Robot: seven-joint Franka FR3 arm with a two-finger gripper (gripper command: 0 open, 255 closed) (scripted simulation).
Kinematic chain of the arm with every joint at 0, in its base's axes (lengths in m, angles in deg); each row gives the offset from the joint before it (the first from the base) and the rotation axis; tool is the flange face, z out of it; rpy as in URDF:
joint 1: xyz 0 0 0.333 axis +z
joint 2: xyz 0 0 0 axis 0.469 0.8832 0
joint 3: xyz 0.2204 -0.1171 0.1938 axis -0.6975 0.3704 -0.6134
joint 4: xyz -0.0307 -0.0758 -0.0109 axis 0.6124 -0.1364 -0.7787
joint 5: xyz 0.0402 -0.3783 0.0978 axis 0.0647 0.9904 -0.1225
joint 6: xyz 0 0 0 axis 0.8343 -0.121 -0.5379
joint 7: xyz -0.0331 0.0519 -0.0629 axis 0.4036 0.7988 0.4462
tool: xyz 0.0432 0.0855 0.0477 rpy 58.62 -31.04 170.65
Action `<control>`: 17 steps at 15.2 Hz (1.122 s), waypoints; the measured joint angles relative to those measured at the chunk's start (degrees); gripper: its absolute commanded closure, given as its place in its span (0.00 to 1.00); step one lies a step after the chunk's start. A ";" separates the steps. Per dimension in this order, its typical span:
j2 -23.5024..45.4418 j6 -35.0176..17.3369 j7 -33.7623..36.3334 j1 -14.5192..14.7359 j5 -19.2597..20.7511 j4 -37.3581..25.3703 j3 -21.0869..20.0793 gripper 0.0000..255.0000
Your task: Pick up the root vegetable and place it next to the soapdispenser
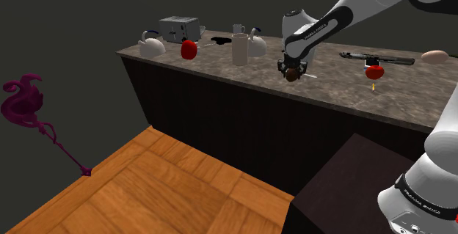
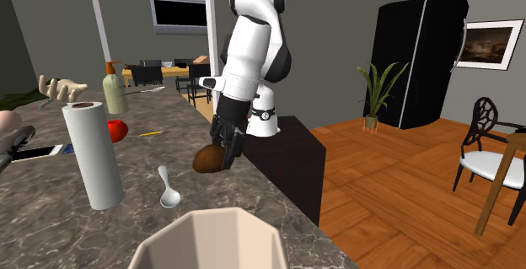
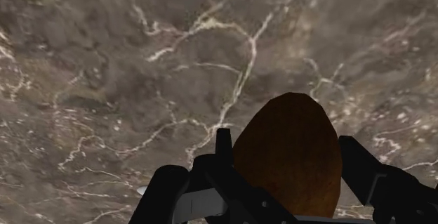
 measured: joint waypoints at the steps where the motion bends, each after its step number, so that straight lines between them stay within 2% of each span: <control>1: -0.48 0.45 -0.20 -0.02 -0.17 0.01 -0.06 1.00; 17: -5.80 10.70 -4.38 -0.15 -3.35 -5.42 -1.00 1.00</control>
